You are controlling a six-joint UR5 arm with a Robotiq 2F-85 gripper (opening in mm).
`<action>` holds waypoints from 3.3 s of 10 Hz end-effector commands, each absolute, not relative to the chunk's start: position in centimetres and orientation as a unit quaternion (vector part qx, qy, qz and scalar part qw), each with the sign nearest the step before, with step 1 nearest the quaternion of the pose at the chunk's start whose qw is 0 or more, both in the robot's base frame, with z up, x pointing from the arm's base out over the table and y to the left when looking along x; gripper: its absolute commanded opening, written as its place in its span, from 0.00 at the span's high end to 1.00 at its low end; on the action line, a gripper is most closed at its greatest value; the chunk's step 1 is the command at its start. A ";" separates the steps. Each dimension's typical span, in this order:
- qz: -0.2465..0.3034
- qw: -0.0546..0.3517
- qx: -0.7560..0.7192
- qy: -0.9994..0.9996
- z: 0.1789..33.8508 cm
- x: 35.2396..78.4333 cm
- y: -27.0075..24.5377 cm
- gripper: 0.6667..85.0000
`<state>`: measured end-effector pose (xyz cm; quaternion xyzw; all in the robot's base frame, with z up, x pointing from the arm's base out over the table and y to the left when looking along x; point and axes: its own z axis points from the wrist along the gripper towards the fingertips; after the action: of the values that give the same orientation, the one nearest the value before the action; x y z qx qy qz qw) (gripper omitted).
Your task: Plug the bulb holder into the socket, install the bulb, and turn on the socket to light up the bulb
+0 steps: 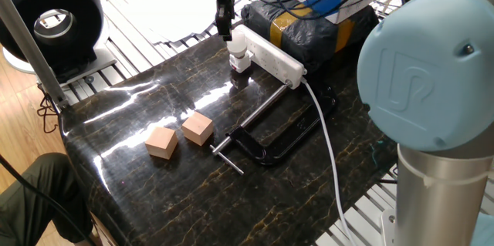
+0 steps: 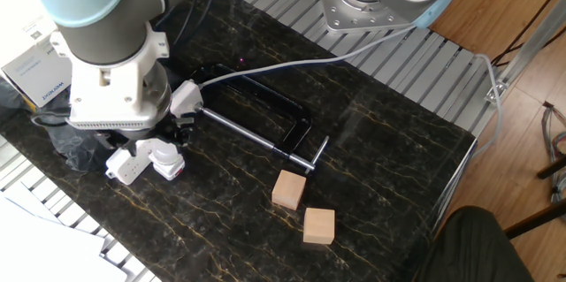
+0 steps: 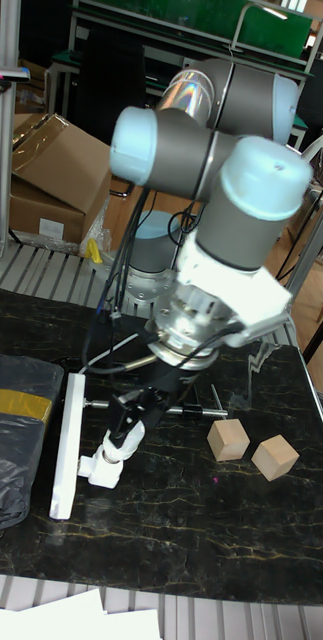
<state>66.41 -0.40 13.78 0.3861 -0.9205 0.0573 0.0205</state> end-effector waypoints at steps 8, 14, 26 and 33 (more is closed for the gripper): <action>0.033 0.053 0.489 -0.870 7.6 63.9 7.4 1.00; 0.110 0.102 0.514 -0.844 3.3 64.4 2.7 1.00; 0.191 0.144 0.556 -0.796 3.7 65.2 -2.2 1.00; 0.183 0.159 0.558 -0.793 3.5 63.8 -4.2 1.00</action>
<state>64.59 -3.69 3.51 0.5599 -0.7919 0.1908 0.1515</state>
